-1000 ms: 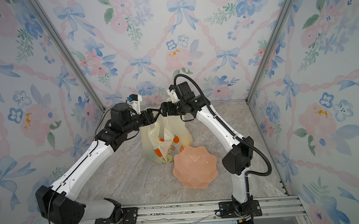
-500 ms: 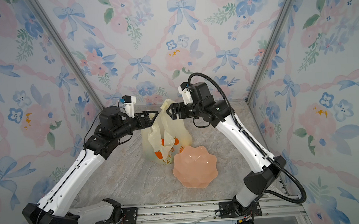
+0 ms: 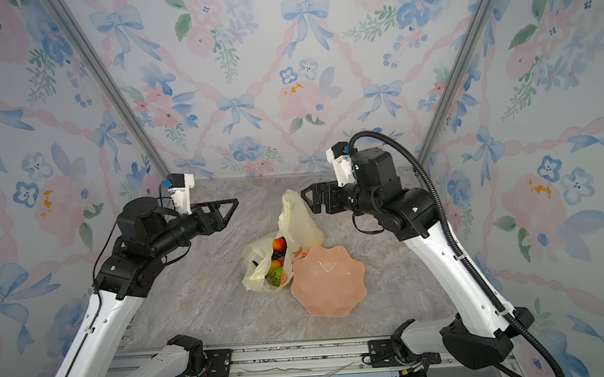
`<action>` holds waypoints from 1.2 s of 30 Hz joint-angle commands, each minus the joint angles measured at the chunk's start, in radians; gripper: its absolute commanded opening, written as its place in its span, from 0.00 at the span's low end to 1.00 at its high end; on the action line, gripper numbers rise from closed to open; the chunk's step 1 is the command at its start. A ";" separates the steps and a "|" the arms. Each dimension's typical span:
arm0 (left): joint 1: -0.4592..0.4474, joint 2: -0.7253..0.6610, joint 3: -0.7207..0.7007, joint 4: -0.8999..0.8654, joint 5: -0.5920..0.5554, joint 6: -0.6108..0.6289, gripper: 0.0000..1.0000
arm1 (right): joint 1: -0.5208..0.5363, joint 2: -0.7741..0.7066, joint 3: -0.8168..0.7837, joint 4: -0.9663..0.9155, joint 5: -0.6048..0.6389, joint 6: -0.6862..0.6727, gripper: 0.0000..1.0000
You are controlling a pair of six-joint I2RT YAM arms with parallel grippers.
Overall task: Place the fruits into the plastic bag
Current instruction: Place the plastic bag at the center of the table, then reset both arms
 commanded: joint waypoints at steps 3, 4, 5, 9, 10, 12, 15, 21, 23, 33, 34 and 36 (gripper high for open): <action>0.025 -0.086 -0.014 -0.101 -0.030 0.068 0.90 | -0.028 -0.097 -0.035 -0.067 0.070 -0.047 0.96; 0.025 -0.104 -0.021 -0.101 -0.047 0.072 0.90 | -0.031 -0.114 -0.044 -0.065 0.085 -0.052 0.96; 0.026 -0.126 -0.031 -0.101 -0.078 0.076 0.91 | -0.036 -0.133 -0.054 -0.064 0.102 -0.060 0.96; 0.026 -0.219 -0.069 -0.099 -0.229 0.103 0.94 | -0.050 -0.213 -0.108 -0.040 0.171 -0.097 0.96; 0.027 -0.235 -0.075 -0.098 -0.259 0.113 0.94 | -0.052 -0.234 -0.131 -0.016 0.183 -0.109 0.96; 0.024 -0.263 -0.084 -0.098 -0.318 0.139 0.94 | -0.053 -0.286 -0.191 0.038 0.224 -0.127 0.96; 0.019 -0.287 -0.104 -0.097 -0.383 0.165 0.94 | -0.052 -0.361 -0.305 0.148 0.256 -0.151 0.96; 0.016 -0.361 -0.206 -0.025 -0.476 0.213 0.97 | -0.052 -0.522 -0.572 0.420 0.278 -0.182 0.96; 0.016 -0.405 -0.276 0.046 -0.486 0.236 0.98 | -0.052 -0.558 -0.634 0.462 0.293 -0.206 0.96; 0.016 -0.800 -0.881 0.660 -0.585 0.277 0.98 | -0.053 -0.655 -0.870 0.534 0.389 -0.385 0.96; 0.016 -0.827 -0.912 0.664 -0.635 0.260 0.98 | -0.053 -0.664 -0.897 0.544 0.394 -0.408 0.96; 0.016 -0.848 -0.937 0.629 -0.687 0.260 0.98 | -0.055 -0.680 -0.944 0.563 0.419 -0.442 0.96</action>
